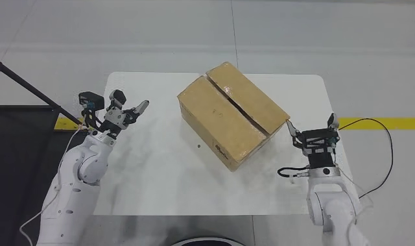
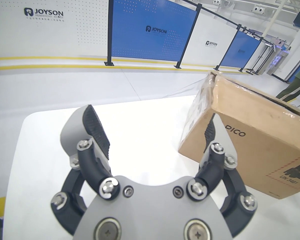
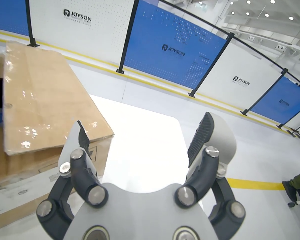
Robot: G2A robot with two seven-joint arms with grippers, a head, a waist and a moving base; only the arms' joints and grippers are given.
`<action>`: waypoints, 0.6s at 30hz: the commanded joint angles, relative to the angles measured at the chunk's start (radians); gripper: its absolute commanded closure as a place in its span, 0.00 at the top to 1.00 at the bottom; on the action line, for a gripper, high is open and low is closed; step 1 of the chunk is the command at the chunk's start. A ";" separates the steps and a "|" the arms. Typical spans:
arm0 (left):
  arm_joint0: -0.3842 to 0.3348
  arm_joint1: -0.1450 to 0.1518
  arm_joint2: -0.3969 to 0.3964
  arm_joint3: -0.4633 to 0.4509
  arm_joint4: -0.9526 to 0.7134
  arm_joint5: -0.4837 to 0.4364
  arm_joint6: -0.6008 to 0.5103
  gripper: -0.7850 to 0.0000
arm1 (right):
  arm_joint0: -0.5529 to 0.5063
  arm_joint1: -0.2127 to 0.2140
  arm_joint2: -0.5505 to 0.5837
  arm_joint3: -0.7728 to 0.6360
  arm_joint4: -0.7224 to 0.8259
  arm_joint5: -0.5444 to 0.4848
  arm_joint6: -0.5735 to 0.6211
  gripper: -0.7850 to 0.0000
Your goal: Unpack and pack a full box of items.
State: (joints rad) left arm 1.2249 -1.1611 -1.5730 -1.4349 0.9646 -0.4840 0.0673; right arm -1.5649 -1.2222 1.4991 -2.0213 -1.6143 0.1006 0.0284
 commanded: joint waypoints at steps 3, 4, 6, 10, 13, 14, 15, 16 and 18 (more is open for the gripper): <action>-0.068 -0.001 0.024 0.081 0.036 -0.025 0.030 1.00 | -0.024 0.001 0.003 -0.060 -0.023 -0.020 -0.005 1.00; -0.080 0.000 0.028 0.094 0.045 -0.030 0.030 1.00 | -0.029 0.000 0.001 -0.072 -0.026 -0.024 -0.006 1.00; -0.080 0.000 0.028 0.094 0.045 -0.030 0.030 1.00 | -0.037 0.000 -0.001 -0.087 -0.037 -0.028 0.000 1.00; -0.080 0.000 0.028 0.094 0.045 -0.030 0.030 1.00 | -0.038 0.000 -0.001 -0.089 -0.040 -0.028 0.002 1.00; -0.080 0.000 0.028 0.094 0.045 -0.030 0.030 1.00 | -0.038 0.000 -0.001 -0.089 -0.040 -0.028 0.002 1.00; -0.080 0.000 0.028 0.094 0.045 -0.030 0.030 1.00 | -0.038 0.000 -0.001 -0.089 -0.040 -0.028 0.002 1.00; -0.080 0.000 0.028 0.094 0.045 -0.030 0.030 1.00 | -0.038 0.000 -0.001 -0.089 -0.040 -0.028 0.002 1.00; -0.080 0.000 0.028 0.094 0.045 -0.030 0.030 1.00 | -0.038 0.000 -0.001 -0.089 -0.040 -0.028 0.002 1.00; -0.080 0.000 0.028 0.094 0.045 -0.030 0.030 1.00 | -0.038 0.000 -0.001 -0.089 -0.040 -0.028 0.002 1.00</action>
State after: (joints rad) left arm 1.1449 -1.1614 -1.5447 -1.3411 1.0094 -0.5135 0.0976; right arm -1.6032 -1.2224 1.4978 -2.1106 -1.6540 0.0728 0.0306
